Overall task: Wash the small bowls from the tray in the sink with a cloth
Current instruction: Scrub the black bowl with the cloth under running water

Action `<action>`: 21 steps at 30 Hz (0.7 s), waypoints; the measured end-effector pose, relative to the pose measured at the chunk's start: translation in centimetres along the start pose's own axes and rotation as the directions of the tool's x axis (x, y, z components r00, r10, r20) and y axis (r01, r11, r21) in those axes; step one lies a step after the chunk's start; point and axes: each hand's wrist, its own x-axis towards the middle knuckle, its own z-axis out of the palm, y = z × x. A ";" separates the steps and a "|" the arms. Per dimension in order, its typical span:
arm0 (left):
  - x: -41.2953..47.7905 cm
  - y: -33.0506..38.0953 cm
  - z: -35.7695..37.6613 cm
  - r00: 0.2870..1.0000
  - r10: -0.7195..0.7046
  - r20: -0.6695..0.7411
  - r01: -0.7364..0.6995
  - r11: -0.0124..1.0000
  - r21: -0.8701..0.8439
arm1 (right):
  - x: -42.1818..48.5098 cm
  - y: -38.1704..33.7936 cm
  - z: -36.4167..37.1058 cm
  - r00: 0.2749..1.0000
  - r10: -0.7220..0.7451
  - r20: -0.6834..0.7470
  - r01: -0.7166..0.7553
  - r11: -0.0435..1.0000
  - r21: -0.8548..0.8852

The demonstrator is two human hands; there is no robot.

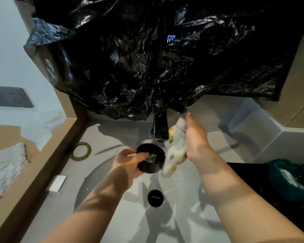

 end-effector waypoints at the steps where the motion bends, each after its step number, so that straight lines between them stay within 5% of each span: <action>1: 0.1 0.2 0.3 1.000 0.005 -0.001 -0.005 1.000 0.007 | 0.6 -0.8 0.4 1.000 0.000 0.015 0.000 1.000 0.010; 6: 0.3 0.2 0.9 0.999 -0.001 0.035 0.004 0.998 -0.070 | 2.6 -2.5 1.4 0.998 -0.045 0.035 0.049 0.991 -0.124; 21: 0.2 -0.5 1.2 0.993 -0.039 0.111 0.052 0.992 -0.118 | 3.0 -4.5 2.0 0.980 -0.172 0.104 0.188 0.968 -0.166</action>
